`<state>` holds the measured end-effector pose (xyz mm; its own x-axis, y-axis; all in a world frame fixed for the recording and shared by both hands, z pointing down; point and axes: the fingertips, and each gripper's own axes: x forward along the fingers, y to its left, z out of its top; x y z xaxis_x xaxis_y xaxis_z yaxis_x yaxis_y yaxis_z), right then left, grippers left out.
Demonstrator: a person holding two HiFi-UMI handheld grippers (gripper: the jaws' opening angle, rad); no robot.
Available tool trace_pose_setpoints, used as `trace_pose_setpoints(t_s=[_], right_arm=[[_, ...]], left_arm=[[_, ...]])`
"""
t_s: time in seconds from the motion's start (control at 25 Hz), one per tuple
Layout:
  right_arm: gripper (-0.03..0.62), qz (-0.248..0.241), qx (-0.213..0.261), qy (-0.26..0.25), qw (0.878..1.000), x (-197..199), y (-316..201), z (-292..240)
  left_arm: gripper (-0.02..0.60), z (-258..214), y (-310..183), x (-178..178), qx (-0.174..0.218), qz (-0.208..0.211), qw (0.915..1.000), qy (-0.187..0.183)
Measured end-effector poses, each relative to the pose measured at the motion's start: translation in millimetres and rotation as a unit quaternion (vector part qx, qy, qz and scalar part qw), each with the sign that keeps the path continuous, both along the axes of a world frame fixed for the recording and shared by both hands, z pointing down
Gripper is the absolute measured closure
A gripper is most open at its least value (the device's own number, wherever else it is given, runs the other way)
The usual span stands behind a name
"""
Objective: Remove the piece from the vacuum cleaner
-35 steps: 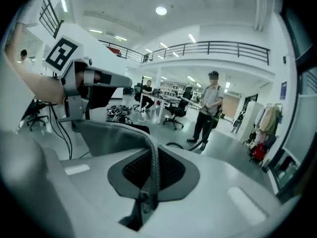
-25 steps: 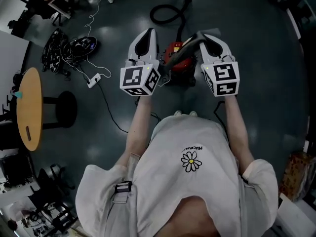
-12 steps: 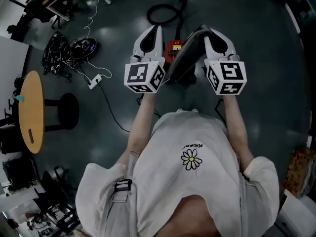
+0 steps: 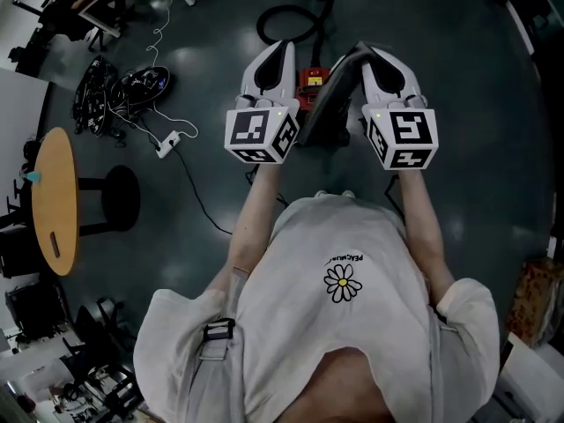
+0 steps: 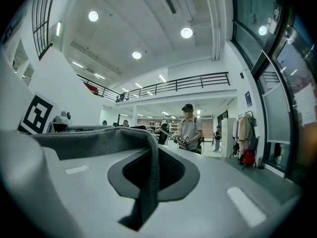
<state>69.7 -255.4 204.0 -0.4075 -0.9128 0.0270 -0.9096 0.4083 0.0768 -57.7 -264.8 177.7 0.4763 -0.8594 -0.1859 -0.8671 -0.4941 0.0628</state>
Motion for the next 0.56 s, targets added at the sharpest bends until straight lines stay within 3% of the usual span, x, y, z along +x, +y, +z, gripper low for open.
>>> trace_pose_setpoints(t_s=[0.56], right_arm=[[0.559,0.003,-0.005,0.008,1.000,-3,3,9]], left_arm=[[0.580,11,0,-6,-0.009,-0.003,1.0000,0.002]])
